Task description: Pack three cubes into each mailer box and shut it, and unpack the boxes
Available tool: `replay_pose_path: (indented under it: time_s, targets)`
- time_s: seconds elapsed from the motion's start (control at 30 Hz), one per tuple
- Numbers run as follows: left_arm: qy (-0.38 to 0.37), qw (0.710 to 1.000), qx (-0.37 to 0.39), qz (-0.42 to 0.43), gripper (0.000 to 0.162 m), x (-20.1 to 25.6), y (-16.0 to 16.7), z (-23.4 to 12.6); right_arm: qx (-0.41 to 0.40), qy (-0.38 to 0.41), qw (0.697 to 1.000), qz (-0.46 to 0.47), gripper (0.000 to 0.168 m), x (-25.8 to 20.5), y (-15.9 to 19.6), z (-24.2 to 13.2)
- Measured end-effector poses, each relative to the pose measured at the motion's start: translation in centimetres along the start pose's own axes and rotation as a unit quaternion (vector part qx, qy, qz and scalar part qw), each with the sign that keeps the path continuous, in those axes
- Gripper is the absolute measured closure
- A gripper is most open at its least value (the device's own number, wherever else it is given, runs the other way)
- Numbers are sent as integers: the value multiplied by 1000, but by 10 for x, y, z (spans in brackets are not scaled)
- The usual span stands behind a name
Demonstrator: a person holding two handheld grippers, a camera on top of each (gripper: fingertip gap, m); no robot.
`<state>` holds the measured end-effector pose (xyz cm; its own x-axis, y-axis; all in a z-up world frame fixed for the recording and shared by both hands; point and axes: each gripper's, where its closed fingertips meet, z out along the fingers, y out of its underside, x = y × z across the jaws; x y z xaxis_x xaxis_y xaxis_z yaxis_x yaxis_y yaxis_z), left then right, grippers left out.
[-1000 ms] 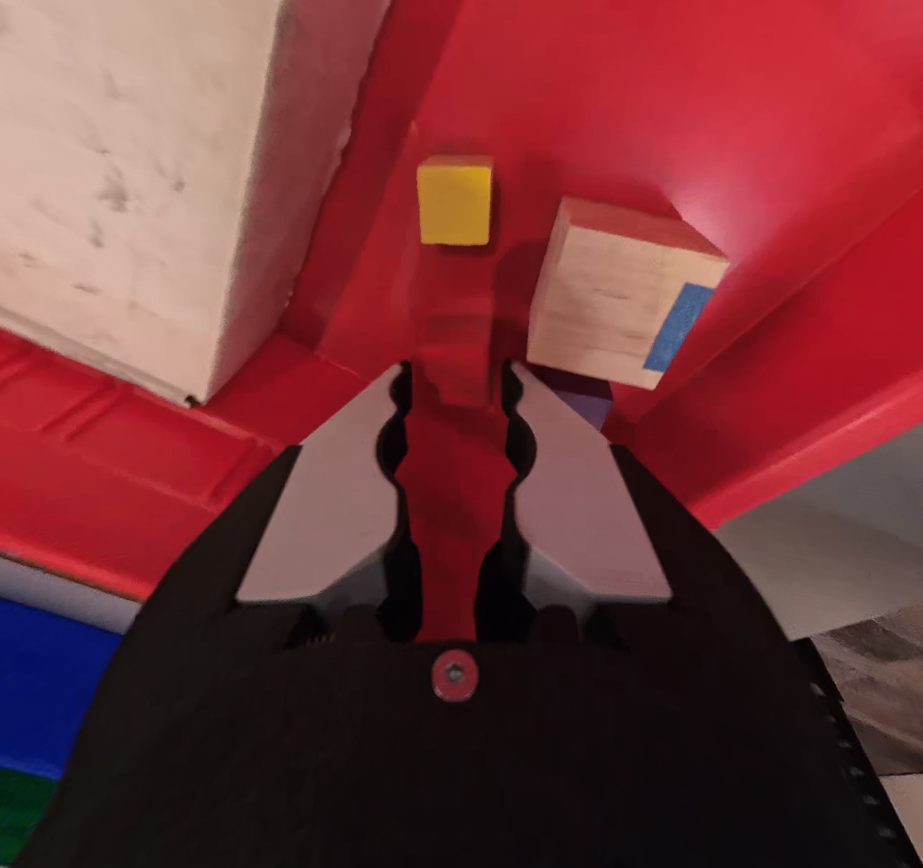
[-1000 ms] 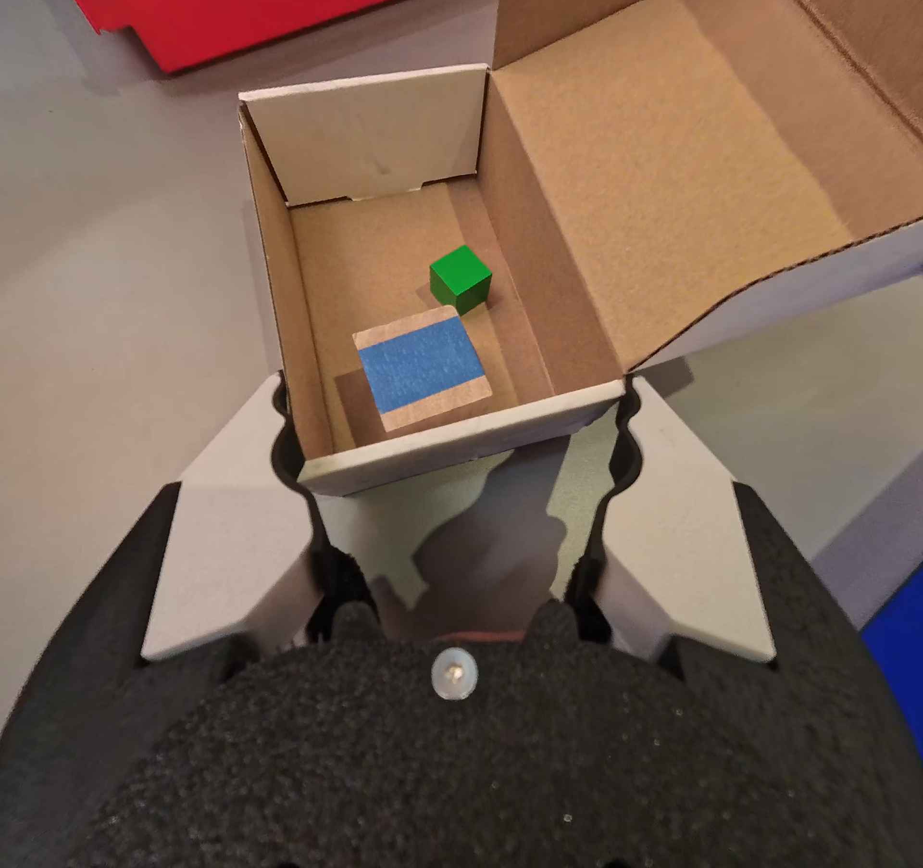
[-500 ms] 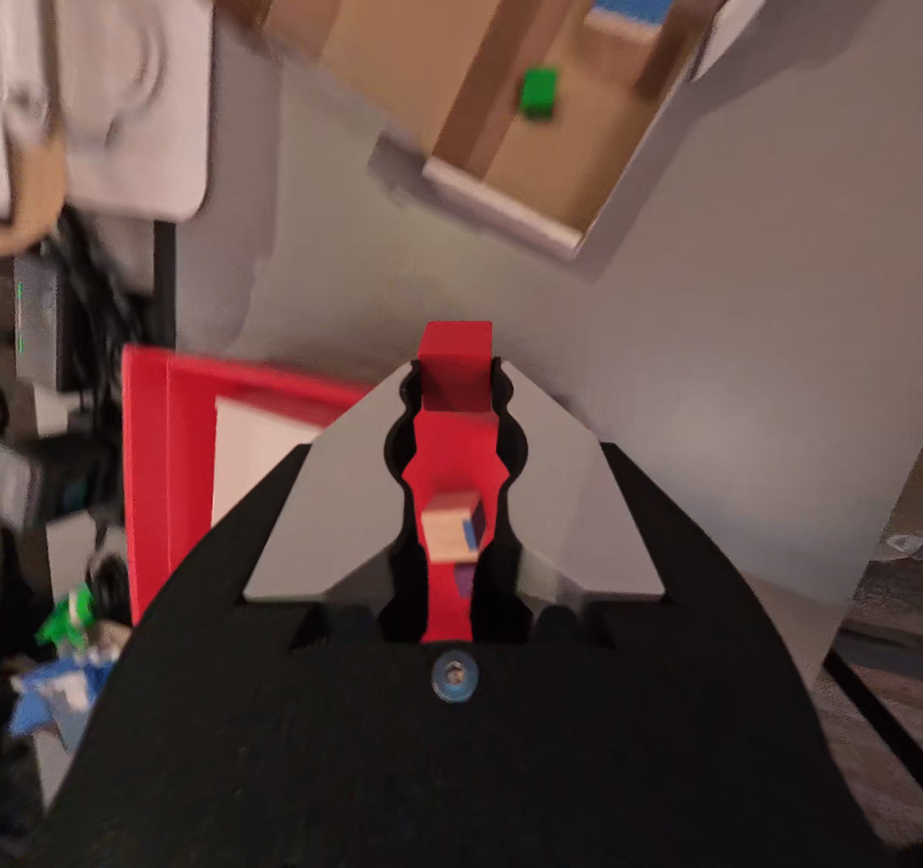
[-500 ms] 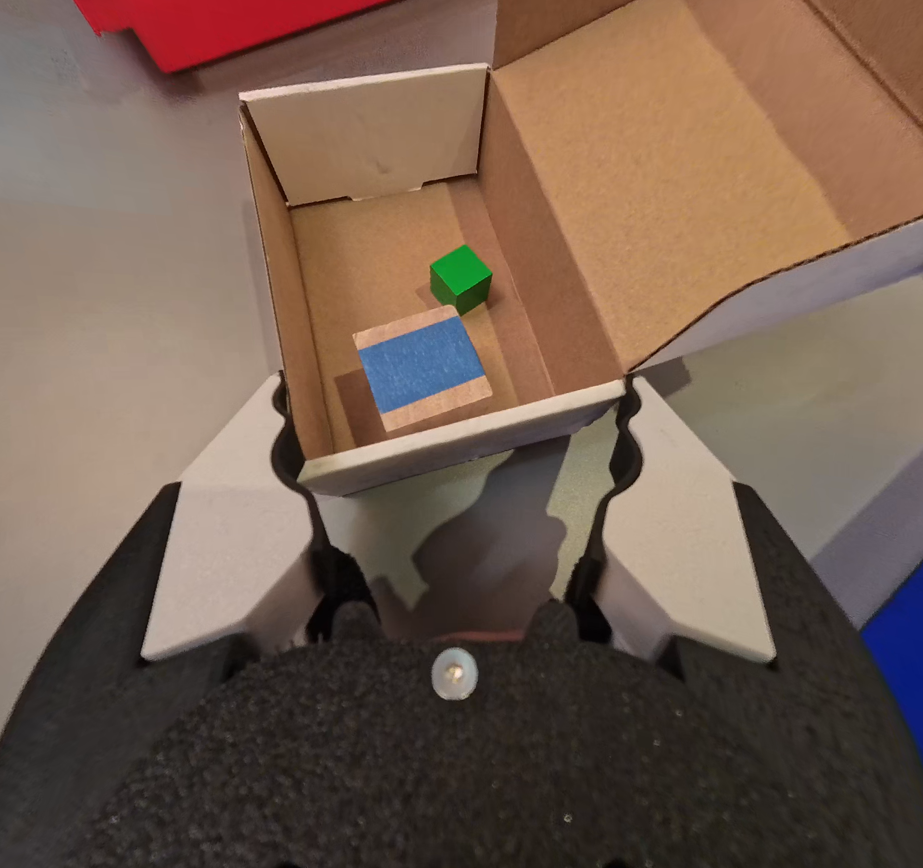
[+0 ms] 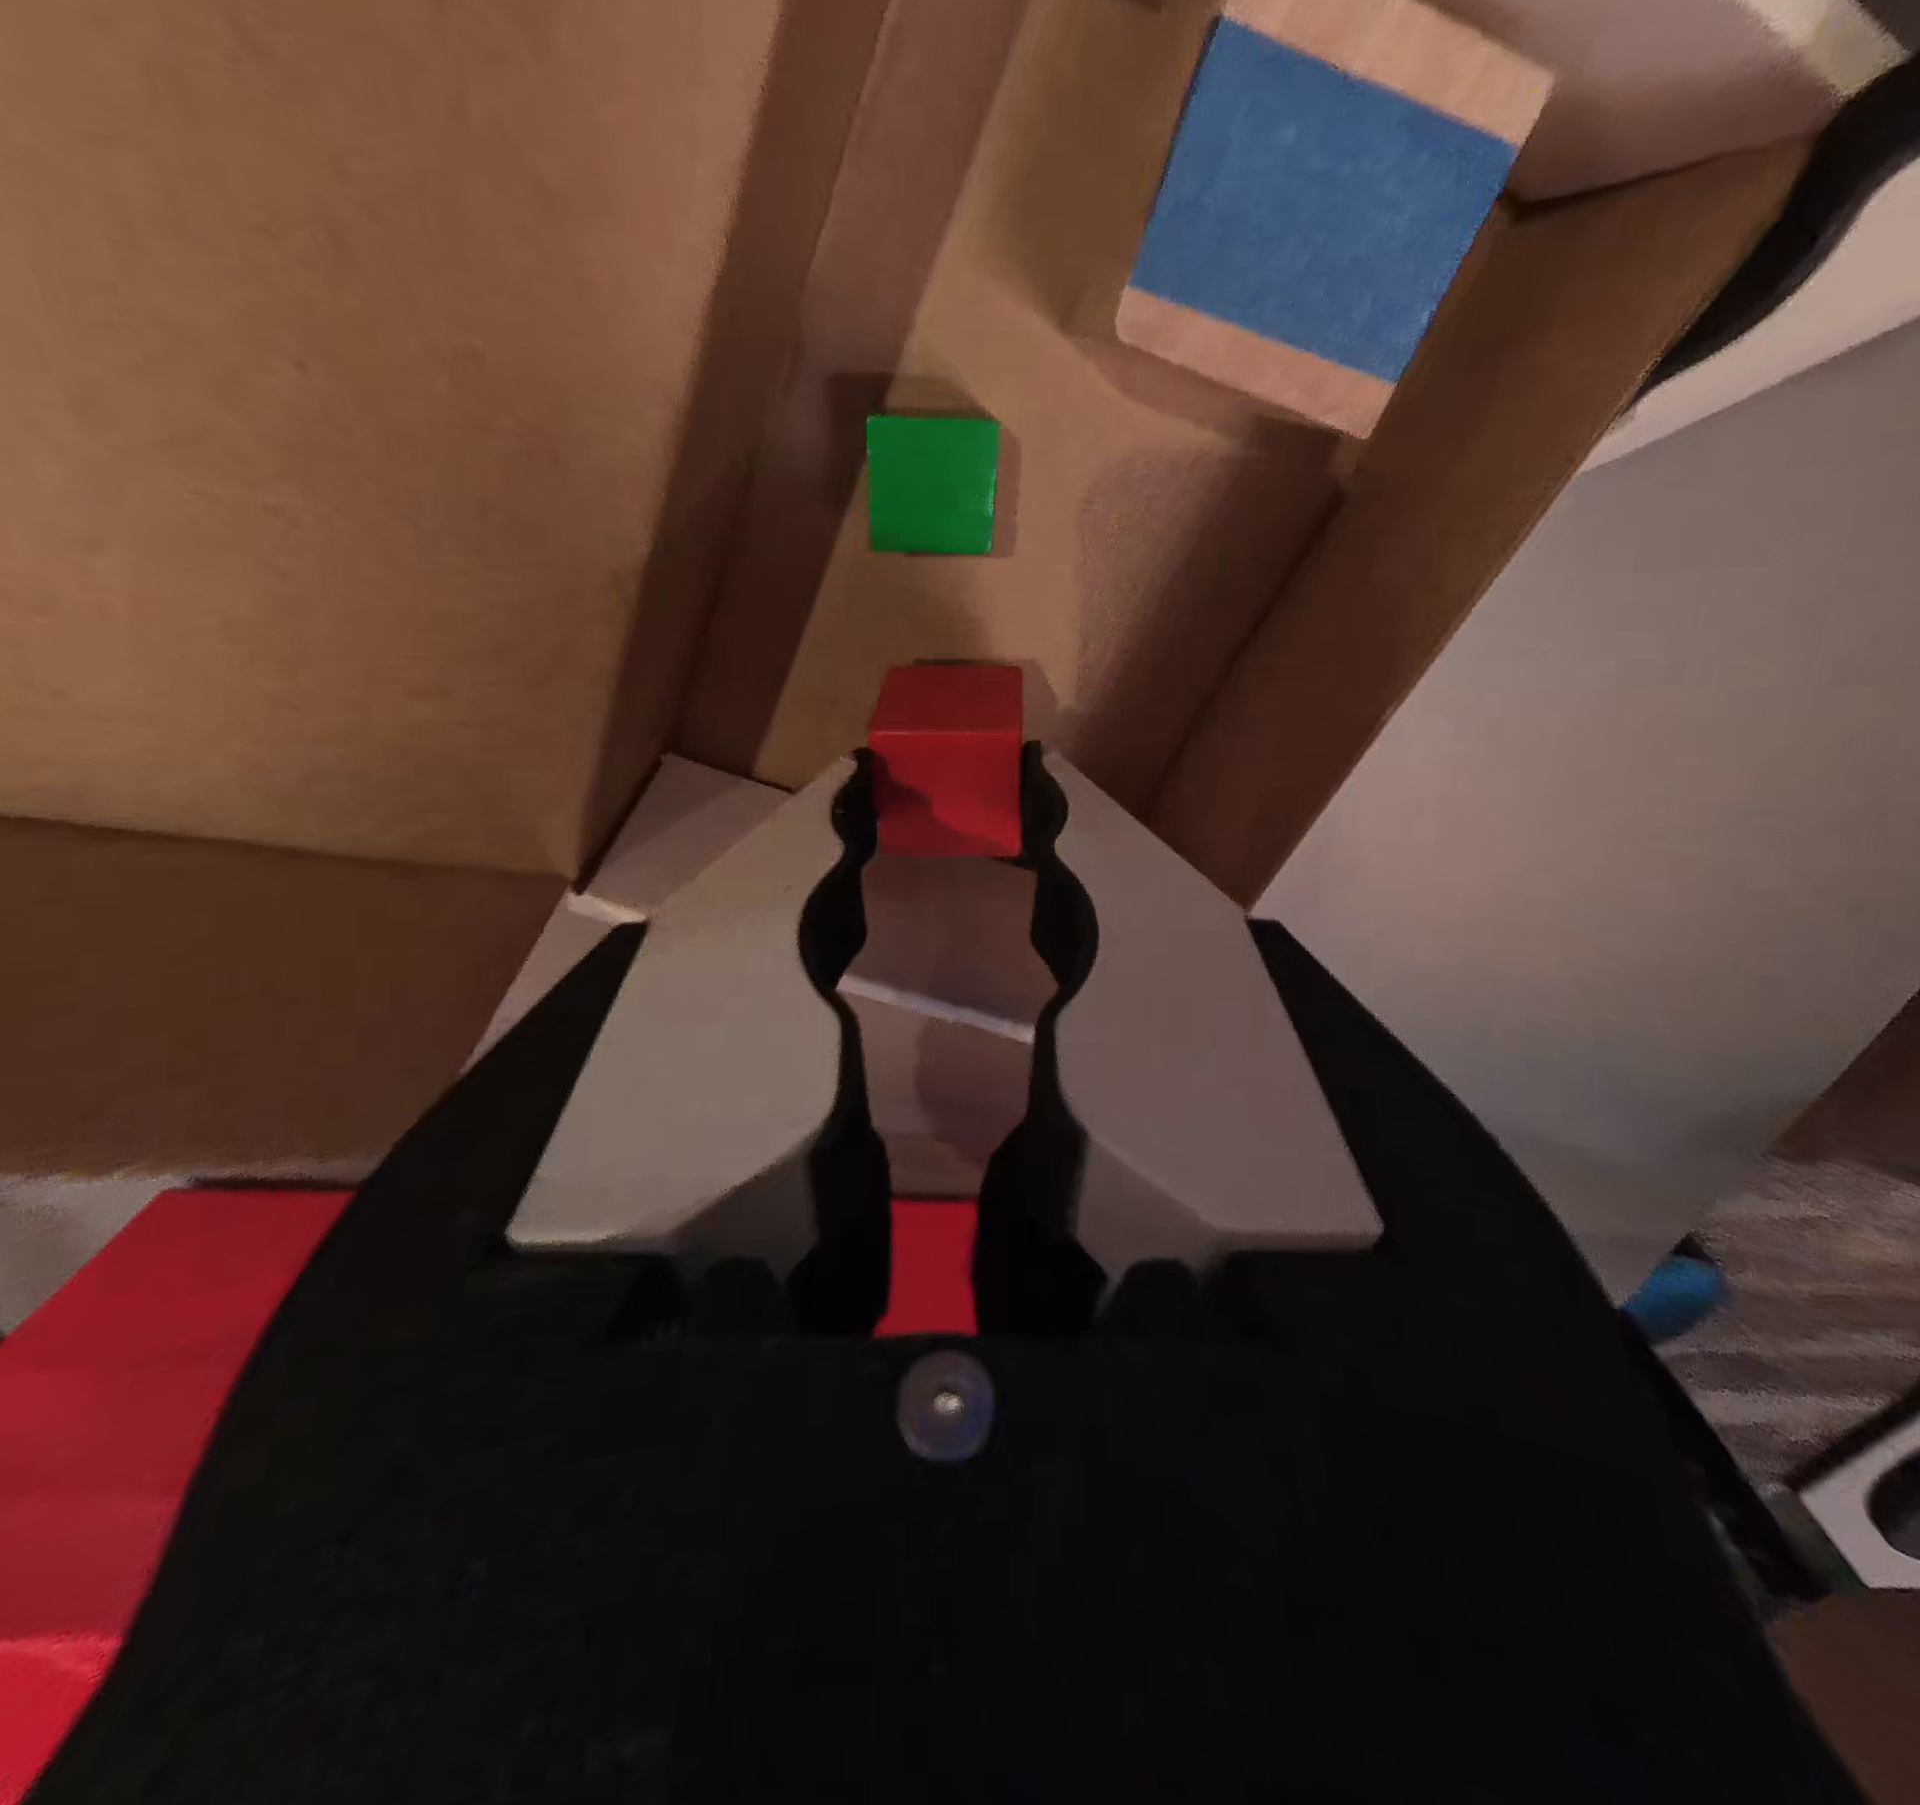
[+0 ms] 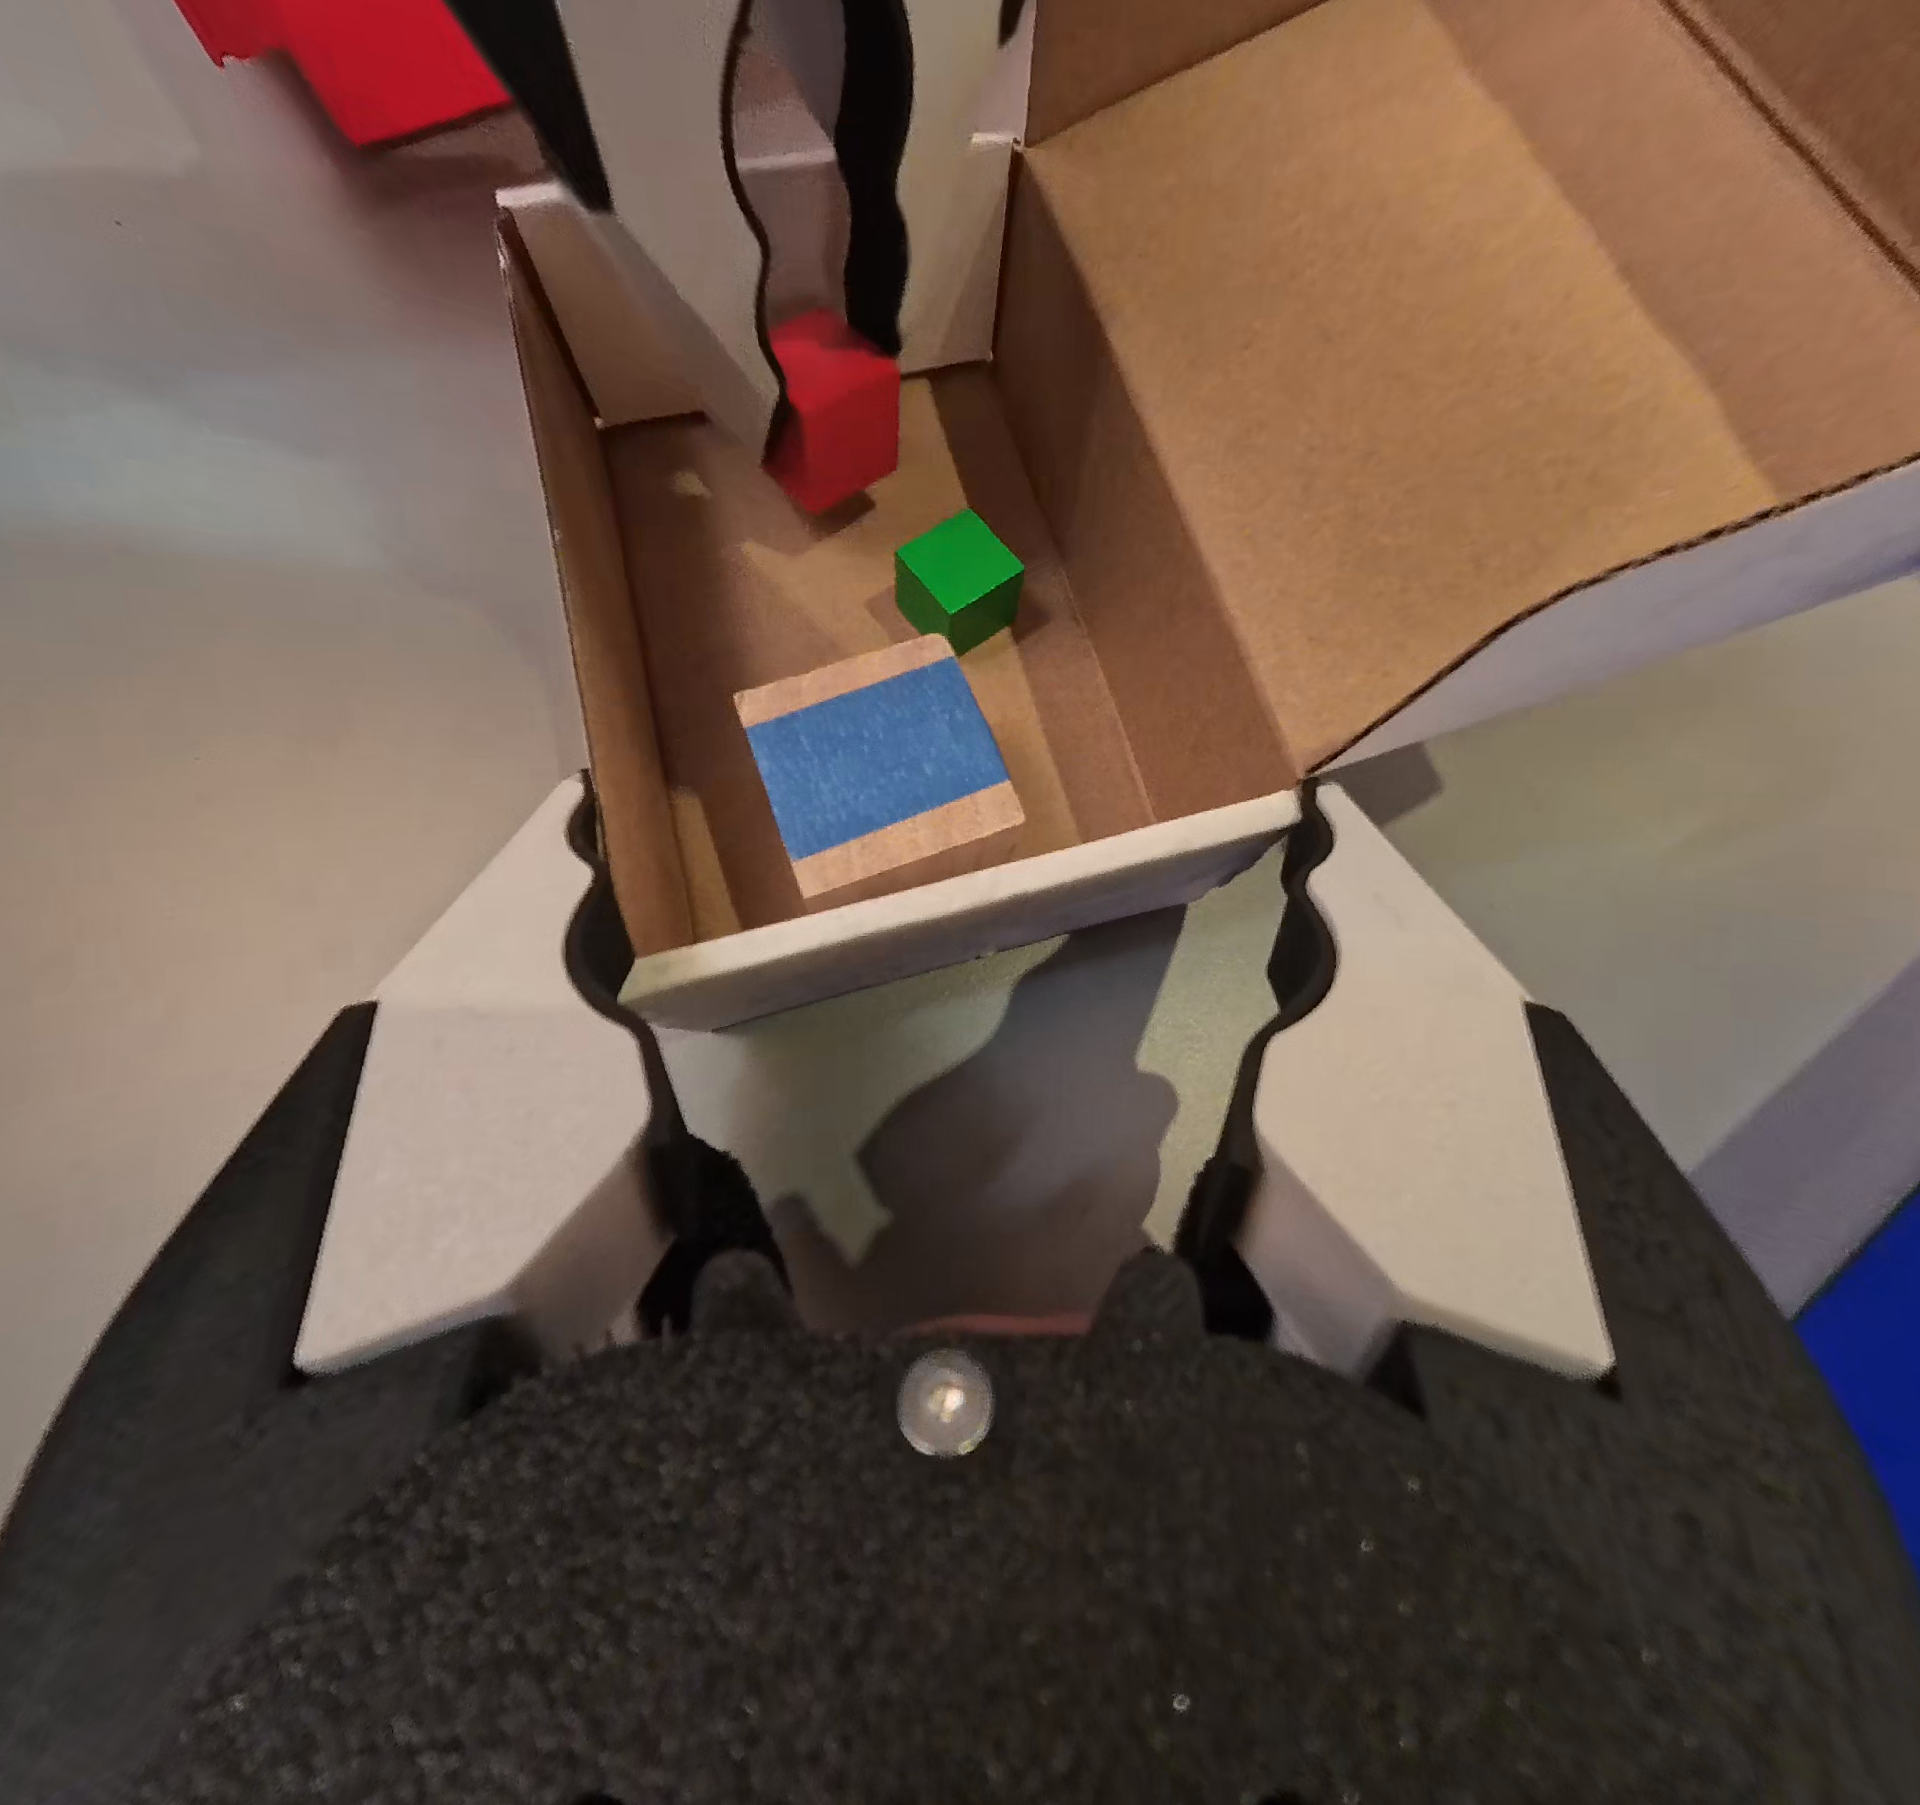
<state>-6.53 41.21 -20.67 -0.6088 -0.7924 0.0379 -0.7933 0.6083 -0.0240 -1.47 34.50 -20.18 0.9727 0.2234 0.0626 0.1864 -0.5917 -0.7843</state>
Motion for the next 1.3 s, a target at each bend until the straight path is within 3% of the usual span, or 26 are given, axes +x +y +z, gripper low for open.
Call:
replay_pose_path:
  time_s: [0.23, 0.27, 0.33, 0.4, 0.47, 0.5, 0.57, 0.67, 0.73, 0.8, 0.87, 0.93, 1.17, 1.3]
  targets:
    - [-21, 1000, -8, 0, 136, 2, 0, 10, 1, -5, 1000, 0, 42, 0, 0, 0]
    - [-16, 1000, -3, 0, 130, 4, -1, 9, 1, -5, 1000, 1, 42, 0, 0, 0]
    - [-4, 999, 35, -5, 113, 7, -7, 2, 1, -4, 1000, -1, 42, 0, 0, 0]
    - [-9, 991, 130, -20, 113, 1, -21, -24, 3, -13, 1000, -8, 41, -2, -1, 0]
    - [-26, 967, 248, -59, 111, -13, -33, -63, 19, -29, 999, -23, 37, -6, -2, -3]
    - [-32, 948, 305, -87, 107, -22, -35, -84, 27, -28, 999, -11, 26, -3, -5, -7]
    - [-42, 903, 396, -161, 102, -41, -29, -113, 55, -24, 998, 19, 28, 3, -18, -22]
    - [-74, 851, 434, -285, 90, -71, 0, -112, 121, -10, 991, 50, 34, 11, -43, -41]
    - [-35, 830, 457, -318, 92, -66, 0, -100, 159, -20, 986, 54, 37, 8, -57, -46]
    - [6, 839, 450, -305, 95, -50, -10, -90, 154, -24, 987, 47, 36, 2, -58, -40]
    - [-20, 849, 442, -288, 99, -43, -16, -89, 134, -17, 990, 40, 34, -2, -53, -34]
    - [-29, 856, 431, -283, 93, -33, -21, -87, 128, -18, 991, 33, 35, -10, -52, -38]
    - [-20, 850, 447, -279, 93, 11, -7, -83, 98, -55, 993, 29, 44, -49, -34, -52]
    - [-16, 863, 429, -267, 96, 45, 8, -58, 58, -59, 996, 13, 47, -70, -10, -51]
